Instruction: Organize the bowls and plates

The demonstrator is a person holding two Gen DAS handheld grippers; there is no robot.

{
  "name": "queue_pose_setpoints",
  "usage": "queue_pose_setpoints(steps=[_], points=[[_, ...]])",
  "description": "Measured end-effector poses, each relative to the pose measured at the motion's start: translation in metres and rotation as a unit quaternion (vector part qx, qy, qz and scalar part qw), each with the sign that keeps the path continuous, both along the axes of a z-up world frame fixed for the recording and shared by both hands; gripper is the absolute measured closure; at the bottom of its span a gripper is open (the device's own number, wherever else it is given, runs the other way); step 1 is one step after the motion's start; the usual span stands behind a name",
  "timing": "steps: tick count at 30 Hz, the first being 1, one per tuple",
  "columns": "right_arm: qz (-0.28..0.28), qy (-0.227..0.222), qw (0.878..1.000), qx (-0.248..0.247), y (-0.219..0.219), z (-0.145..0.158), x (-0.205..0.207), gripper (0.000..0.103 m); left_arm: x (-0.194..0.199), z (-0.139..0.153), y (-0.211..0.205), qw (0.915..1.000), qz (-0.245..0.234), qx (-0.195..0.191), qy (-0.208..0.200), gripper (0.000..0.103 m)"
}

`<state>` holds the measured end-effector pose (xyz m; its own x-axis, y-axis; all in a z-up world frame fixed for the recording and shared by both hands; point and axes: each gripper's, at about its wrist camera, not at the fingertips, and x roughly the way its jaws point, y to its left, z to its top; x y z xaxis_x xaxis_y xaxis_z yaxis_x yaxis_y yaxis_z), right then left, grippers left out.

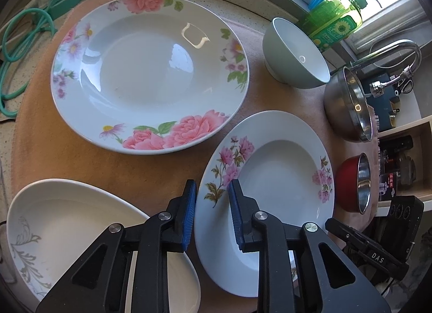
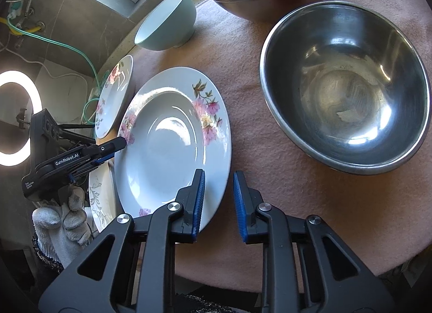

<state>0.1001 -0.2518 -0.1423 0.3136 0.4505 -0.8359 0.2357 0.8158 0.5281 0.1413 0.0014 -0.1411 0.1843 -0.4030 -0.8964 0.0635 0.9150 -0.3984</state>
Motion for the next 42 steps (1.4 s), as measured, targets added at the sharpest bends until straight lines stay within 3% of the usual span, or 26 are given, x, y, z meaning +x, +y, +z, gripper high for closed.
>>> queue_pose_setpoints(steps=[19,42], points=[[0.018,0.005,0.999,-0.026,0.0,0.001,0.001,0.085,-0.01,0.003,-0.01,0.9999,-0.006,0.013,-0.004,0.08],[0.059,0.013,0.997,-0.038,-0.021,0.003,-0.022,0.084,-0.065,0.003,-0.023,0.9996,0.025,0.006,0.007,0.08]])
